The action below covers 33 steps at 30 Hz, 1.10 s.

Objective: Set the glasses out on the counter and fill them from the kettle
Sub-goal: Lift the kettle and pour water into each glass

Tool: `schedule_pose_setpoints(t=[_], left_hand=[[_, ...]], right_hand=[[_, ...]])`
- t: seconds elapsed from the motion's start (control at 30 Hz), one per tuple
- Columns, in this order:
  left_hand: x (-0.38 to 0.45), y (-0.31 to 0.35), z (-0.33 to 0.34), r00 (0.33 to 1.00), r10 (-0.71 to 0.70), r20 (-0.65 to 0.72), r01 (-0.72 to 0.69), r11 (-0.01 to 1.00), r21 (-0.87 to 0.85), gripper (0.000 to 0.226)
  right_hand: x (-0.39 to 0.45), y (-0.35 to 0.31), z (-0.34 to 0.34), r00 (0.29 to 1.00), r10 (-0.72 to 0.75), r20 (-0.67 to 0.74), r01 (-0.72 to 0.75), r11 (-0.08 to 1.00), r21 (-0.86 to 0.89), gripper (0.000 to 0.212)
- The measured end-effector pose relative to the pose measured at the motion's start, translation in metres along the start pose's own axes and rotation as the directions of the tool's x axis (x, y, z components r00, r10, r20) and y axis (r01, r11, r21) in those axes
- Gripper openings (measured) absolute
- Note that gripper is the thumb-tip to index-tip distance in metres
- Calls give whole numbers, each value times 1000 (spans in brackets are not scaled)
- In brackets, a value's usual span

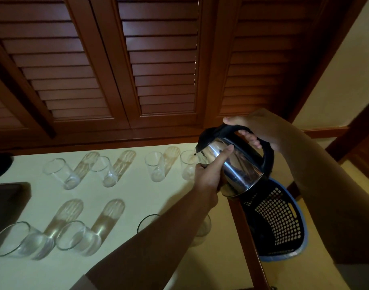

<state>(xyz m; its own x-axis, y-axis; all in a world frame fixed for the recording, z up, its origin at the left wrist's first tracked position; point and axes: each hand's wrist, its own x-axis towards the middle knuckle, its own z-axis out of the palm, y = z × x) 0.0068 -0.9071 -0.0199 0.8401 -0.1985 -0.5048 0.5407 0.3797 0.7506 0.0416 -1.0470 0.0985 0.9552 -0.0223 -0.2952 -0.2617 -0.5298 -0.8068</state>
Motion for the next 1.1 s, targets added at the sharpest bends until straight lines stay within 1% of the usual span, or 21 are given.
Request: schedule_pose_setpoints(t=[0.07, 0.1, 0.2, 0.23, 0.37, 0.43, 0.57, 0.63, 0.77, 0.8, 0.83, 0.9, 0.93, 1.03, 1.1], left_hand=[[-2, 0, 0, 1000, -11, 1, 11, 1000, -3, 58], [-3, 1, 1, 1000, -12, -2, 12, 1000, -7, 58], [-5, 1, 3, 1000, 6, -27, -6, 1000, 4, 77], [-7, 1, 3, 1000, 13, -24, -13, 1000, 7, 79], [-10, 0, 3, 1000, 27, -5, -27, 1000, 6, 63], [-12, 1, 3, 999, 41, 7, -41, 999, 2, 63], [-8, -3, 2, 999, 47, 1, -47, 999, 15, 83], [-6, -5, 2, 998, 54, 12, -54, 998, 11, 86], [-4, -7, 1, 997, 71, 25, -71, 997, 19, 78], [-5, -8, 2, 996, 82, 19, -82, 996, 26, 85], [-5, -7, 2, 996, 84, 16, -84, 996, 35, 87], [-2, -9, 3, 997, 69, 42, -70, 997, 43, 72], [-1, -9, 3, 997, 64, 42, -65, 997, 41, 70], [-7, -6, 5, 997, 53, 55, -55, 998, 35, 81], [-11, -4, 6, 997, 50, 56, -52, 998, 38, 75]], right_hand=[[0, 1, -1, 1000, -15, 9, 15, 1000, -2, 56], [0, 2, -1, 1000, -23, 14, 23, 1000, 1, 56], [0, 2, -1, 1000, -22, 18, 22, 1000, -8, 58], [1, 2, -1, 1000, -16, 19, 16, 1000, -11, 58], [2, 4, -2, 999, -23, 27, 23, 1000, 8, 58], [2, 5, -3, 999, -23, 28, 23, 1000, 4, 57], [2, 7, -5, 998, -54, 29, 54, 999, 8, 56], [1, 8, -5, 997, -68, 26, 68, 998, 18, 55], [-1, 6, -7, 997, -64, 33, 64, 998, 11, 55], [-1, 6, -7, 998, -62, 34, 62, 998, 8, 55], [-2, 5, -8, 997, -65, 35, 65, 998, 3, 55], [-2, 4, -9, 997, -74, 33, 74, 997, -3, 55], [-1, 4, -9, 997, -72, 26, 72, 997, -3, 56], [-1, 4, -8, 999, -52, 12, 52, 999, -13, 56], [-1, 5, -8, 999, -45, 21, 46, 999, -13, 57]])
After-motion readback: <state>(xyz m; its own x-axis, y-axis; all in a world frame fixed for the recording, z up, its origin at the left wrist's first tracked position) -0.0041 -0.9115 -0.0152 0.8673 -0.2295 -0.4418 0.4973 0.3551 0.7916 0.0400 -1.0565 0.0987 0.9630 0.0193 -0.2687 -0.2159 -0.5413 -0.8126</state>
